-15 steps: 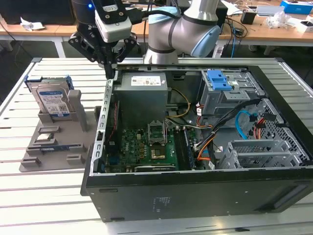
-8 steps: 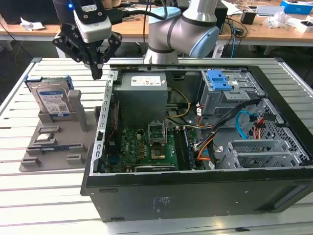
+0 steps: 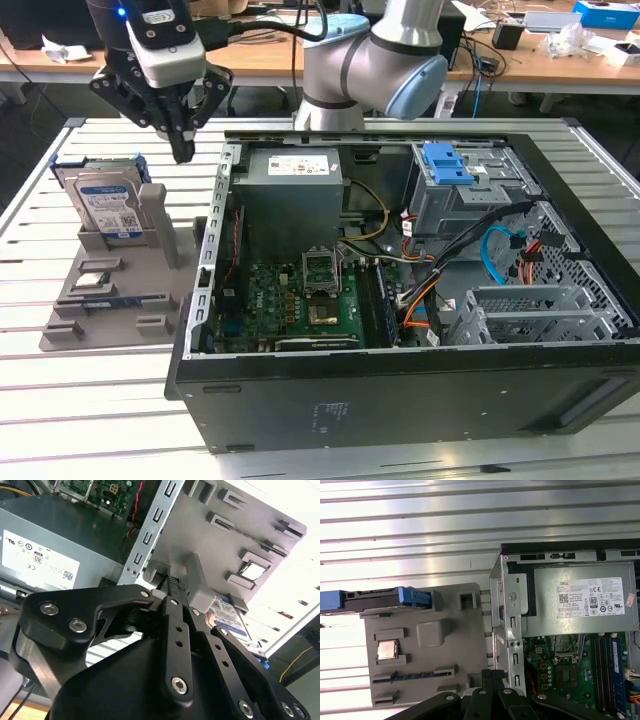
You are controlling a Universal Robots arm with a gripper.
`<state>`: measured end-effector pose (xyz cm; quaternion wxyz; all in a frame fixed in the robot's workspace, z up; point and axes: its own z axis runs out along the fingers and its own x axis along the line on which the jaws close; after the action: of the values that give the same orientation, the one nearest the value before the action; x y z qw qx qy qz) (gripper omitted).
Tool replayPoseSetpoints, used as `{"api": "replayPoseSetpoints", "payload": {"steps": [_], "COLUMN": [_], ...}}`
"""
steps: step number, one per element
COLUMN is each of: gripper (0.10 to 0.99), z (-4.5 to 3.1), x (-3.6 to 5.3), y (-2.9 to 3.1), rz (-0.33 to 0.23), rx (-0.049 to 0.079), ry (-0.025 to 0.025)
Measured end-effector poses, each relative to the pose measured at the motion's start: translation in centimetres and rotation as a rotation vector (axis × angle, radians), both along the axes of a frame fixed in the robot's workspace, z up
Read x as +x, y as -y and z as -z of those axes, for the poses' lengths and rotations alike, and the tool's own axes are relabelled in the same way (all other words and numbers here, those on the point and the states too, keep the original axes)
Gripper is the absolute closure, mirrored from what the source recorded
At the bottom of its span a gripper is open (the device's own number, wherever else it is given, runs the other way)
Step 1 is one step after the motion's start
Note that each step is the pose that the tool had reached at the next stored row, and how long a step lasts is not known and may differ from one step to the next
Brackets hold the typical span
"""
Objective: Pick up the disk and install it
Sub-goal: 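Reach for the disk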
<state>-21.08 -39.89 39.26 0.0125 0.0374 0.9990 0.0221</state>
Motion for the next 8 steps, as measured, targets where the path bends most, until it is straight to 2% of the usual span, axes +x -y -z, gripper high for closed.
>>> {"api": "replayPoseSetpoints", "payload": {"steps": [8], "gripper": [0.984], "z": [0.03], "x": [-2.27], "y": [0.0], "rz": [0.0], "rx": [0.0], "ry": [0.0]}}
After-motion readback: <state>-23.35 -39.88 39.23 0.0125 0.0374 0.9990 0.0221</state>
